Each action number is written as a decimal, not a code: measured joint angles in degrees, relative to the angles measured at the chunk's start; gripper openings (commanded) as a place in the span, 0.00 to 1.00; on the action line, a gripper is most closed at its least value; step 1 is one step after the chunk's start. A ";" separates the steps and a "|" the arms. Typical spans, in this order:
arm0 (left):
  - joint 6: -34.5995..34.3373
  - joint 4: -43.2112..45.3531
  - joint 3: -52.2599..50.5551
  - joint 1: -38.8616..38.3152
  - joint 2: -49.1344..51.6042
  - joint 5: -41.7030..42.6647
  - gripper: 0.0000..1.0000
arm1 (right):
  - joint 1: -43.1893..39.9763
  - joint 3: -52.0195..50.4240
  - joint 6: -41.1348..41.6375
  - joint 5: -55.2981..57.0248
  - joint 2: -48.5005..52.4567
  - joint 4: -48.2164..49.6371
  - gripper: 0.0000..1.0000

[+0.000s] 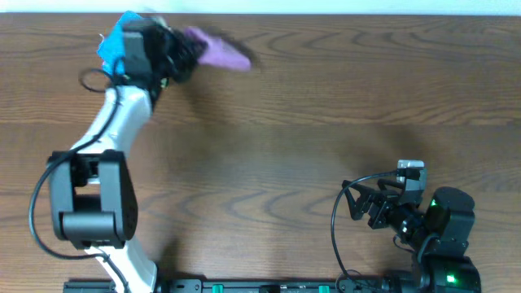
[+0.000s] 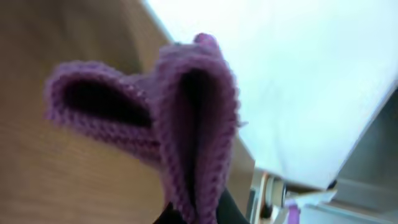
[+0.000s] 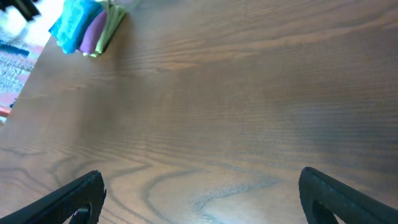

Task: Fold the cloth
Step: 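Carry the folded cloth with the left gripper onto the cloth stack, then open the left gripper and withdraw it from the stack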

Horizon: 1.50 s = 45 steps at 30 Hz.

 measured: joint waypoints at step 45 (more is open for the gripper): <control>19.69 -19.91 16.85 9.57 12.68 -24.87 0.06 | 0.00 0.00 0.00 0.00 0.00 0.00 0.99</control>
